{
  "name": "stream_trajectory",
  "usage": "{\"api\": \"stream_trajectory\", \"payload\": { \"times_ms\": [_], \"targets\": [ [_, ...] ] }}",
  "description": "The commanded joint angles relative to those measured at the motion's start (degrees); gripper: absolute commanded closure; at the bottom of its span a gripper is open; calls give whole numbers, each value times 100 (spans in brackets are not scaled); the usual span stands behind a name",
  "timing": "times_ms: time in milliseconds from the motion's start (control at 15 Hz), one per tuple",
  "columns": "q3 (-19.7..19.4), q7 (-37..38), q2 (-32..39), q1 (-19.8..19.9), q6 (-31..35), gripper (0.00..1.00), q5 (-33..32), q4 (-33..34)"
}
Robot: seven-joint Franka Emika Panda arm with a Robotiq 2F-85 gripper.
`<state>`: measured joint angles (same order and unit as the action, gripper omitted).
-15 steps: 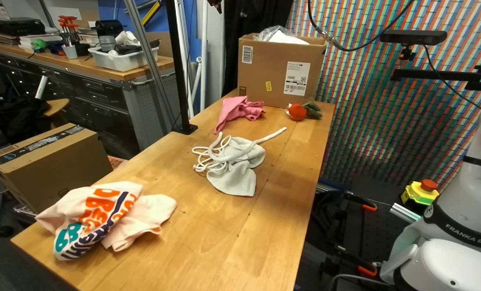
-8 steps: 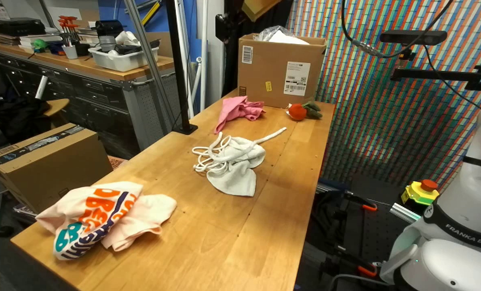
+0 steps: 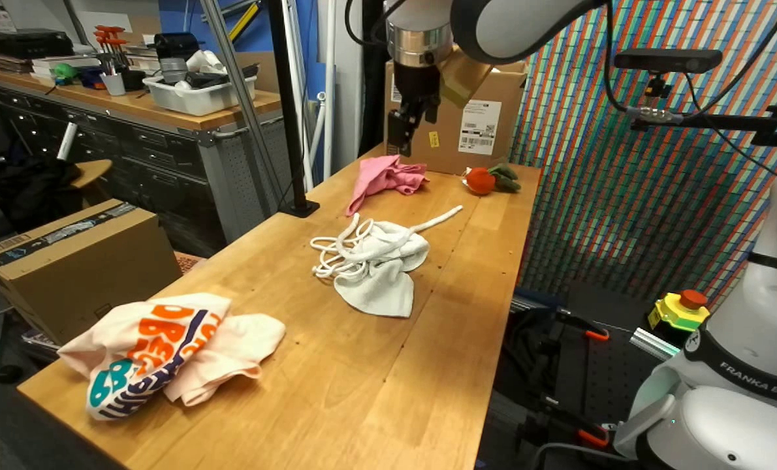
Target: Pick up the objects and put them around the table.
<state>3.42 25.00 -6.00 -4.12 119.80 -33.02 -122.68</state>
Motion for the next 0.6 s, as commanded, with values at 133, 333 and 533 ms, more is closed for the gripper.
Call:
{"api": "stream_trajectory", "payload": {
  "times_ms": [133,333,533],
  "targets": [
    [21,-811,-61,50,455,0,285,-564],
    [17,-1226,113,39,736,0,399,-669],
    [48,-1635,346,0,972,0,581,-764]
  ]
}}
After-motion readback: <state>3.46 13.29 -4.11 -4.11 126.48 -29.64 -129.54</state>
